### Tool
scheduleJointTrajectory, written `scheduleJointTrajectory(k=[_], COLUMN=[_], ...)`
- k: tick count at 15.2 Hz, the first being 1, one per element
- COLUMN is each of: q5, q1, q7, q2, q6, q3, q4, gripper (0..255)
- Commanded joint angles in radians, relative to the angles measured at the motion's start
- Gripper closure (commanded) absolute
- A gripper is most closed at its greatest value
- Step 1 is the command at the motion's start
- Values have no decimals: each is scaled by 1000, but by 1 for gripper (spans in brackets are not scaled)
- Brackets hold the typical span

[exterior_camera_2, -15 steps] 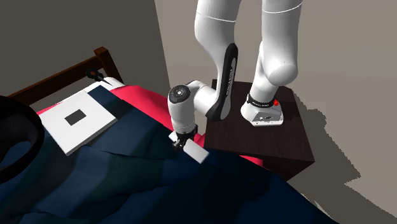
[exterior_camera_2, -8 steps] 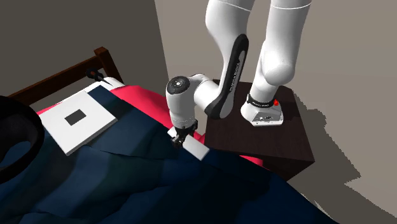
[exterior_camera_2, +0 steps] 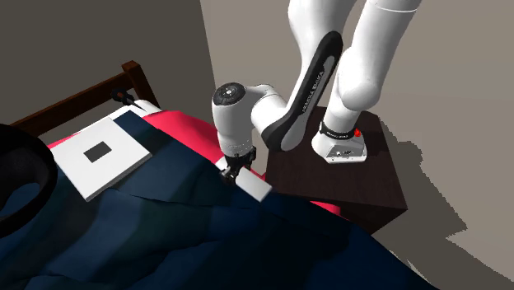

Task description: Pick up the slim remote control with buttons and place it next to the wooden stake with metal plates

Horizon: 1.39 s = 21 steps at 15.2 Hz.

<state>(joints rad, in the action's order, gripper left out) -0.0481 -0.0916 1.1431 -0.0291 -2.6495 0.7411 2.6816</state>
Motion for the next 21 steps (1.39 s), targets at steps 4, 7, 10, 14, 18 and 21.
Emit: scheduleJointTrajectory(k=[4, 7, 10, 14, 18, 21], q5=[-114, -73, 8, 105, 184, 229], q1=[25, -10, -65, -116, -148, -163], q7=[-80, -107, -128, -152, -179, -203], q2=[-96, -70, -4, 90, 187, 260], q6=[86, 104, 113, 137, 174, 208], q3=[-8, -37, -73, -125, -176, -212], q4=[-9, -46, -108, -207, -324, -422], gripper=[255, 255, 255, 255, 255, 255])
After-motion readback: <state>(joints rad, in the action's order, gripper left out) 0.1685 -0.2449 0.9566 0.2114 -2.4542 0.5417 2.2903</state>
